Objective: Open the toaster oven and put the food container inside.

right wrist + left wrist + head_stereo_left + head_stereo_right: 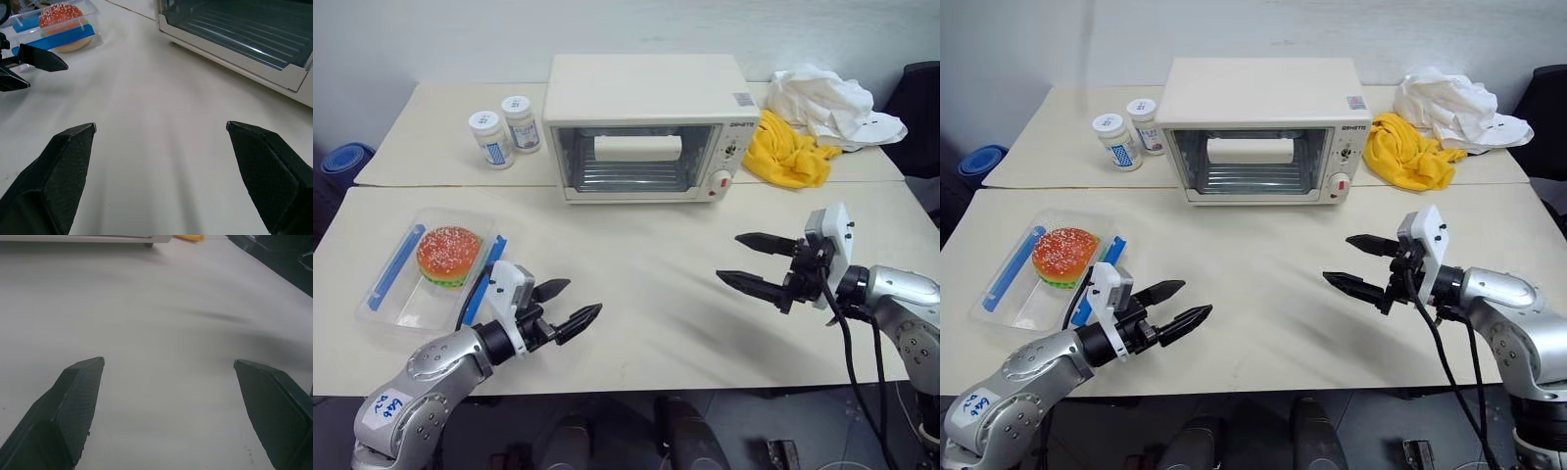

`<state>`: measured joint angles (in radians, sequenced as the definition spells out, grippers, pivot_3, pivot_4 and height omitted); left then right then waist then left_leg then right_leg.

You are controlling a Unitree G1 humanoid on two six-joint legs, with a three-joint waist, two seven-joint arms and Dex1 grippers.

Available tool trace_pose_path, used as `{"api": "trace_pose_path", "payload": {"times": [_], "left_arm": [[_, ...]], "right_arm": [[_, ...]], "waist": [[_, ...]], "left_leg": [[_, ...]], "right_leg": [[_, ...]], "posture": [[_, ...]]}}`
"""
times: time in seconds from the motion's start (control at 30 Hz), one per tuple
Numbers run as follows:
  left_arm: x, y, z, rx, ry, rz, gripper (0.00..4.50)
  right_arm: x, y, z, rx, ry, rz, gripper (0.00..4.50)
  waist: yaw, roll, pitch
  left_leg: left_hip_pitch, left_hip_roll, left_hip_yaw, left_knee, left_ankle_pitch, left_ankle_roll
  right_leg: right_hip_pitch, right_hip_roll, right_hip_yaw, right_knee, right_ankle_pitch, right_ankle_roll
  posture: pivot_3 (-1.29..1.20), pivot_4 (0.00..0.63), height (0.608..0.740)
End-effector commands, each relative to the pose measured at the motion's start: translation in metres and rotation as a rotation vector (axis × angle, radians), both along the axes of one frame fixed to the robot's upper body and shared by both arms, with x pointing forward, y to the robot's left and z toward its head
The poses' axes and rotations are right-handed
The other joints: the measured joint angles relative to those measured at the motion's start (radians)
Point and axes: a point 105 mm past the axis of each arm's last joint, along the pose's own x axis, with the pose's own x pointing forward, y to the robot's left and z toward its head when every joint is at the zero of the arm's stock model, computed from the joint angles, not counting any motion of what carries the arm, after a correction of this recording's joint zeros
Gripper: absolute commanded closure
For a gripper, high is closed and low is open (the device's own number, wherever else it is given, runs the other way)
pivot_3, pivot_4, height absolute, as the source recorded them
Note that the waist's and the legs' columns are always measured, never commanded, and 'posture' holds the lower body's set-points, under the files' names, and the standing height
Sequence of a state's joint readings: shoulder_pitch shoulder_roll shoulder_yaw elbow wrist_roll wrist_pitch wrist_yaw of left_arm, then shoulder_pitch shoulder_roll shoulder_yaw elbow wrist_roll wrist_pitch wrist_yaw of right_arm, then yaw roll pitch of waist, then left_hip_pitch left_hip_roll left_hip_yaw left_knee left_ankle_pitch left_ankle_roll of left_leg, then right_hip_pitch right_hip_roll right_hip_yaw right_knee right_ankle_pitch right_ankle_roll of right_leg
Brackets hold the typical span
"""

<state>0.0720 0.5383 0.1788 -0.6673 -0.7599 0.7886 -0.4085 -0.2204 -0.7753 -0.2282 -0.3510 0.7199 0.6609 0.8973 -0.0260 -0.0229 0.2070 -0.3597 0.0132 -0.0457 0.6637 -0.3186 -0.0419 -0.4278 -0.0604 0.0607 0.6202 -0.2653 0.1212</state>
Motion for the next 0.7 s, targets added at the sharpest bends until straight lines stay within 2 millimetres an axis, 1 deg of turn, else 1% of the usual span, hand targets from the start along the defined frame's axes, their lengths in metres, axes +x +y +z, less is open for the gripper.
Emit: {"api": "trace_pose_path", "payload": {"times": [0.03,0.2,0.4,0.5,0.63,0.7], "left_arm": [[-0.002,-0.002,0.011,0.013,-0.052,-0.012,0.00],[0.004,0.004,0.012,-0.002,-0.052,0.052,0.00],[0.004,0.003,0.016,-0.046,-0.034,0.032,0.00],[-0.003,-0.003,0.026,-0.043,-0.051,-0.048,0.00],[-0.021,-0.007,0.055,-0.054,-0.068,-0.250,0.00],[-0.025,-0.003,0.069,-0.034,-0.087,-0.309,0.00]], "right_arm": [[-0.003,0.006,0.010,0.016,-0.042,0.017,0.03],[-0.003,0.009,0.007,0.005,-0.034,0.019,0.03],[-0.001,0.011,0.006,0.043,-0.007,0.005,0.03],[0.001,0.015,0.010,0.048,-0.017,0.011,0.03],[0.011,0.027,0.029,0.123,-0.038,0.050,0.03],[0.016,0.036,0.037,0.148,-0.055,0.085,0.03]], "waist": [[0.000,0.000,0.000],[-0.001,0.000,0.000],[0.000,0.000,0.000],[-0.001,0.000,0.000],[-0.005,0.000,0.000],[-0.004,0.000,0.000]], "left_leg": [[0.000,0.000,0.000,0.000,0.000,0.000],[0.000,0.000,0.000,0.000,0.000,0.000],[0.000,0.000,0.000,0.000,0.000,0.000],[0.000,0.000,0.000,0.000,0.000,0.000],[0.001,0.001,0.000,0.000,0.000,0.000],[0.001,0.001,0.000,-0.001,0.000,0.000]], "right_leg": [[0.000,0.000,0.000,0.000,0.000,0.000],[0.000,0.000,0.000,0.000,0.000,0.000],[0.000,0.000,0.000,0.000,0.000,0.000],[0.000,0.000,0.000,0.000,0.000,0.000],[0.000,0.001,0.000,0.001,0.000,-0.001],[0.000,0.001,-0.001,0.001,-0.001,-0.002]], "posture": [[0.00,0.150,0.740],[0.00,0.150,0.740],[0.00,0.150,0.740],[0.00,0.150,0.740],[0.00,0.150,0.740],[0.00,0.150,0.740]]}}
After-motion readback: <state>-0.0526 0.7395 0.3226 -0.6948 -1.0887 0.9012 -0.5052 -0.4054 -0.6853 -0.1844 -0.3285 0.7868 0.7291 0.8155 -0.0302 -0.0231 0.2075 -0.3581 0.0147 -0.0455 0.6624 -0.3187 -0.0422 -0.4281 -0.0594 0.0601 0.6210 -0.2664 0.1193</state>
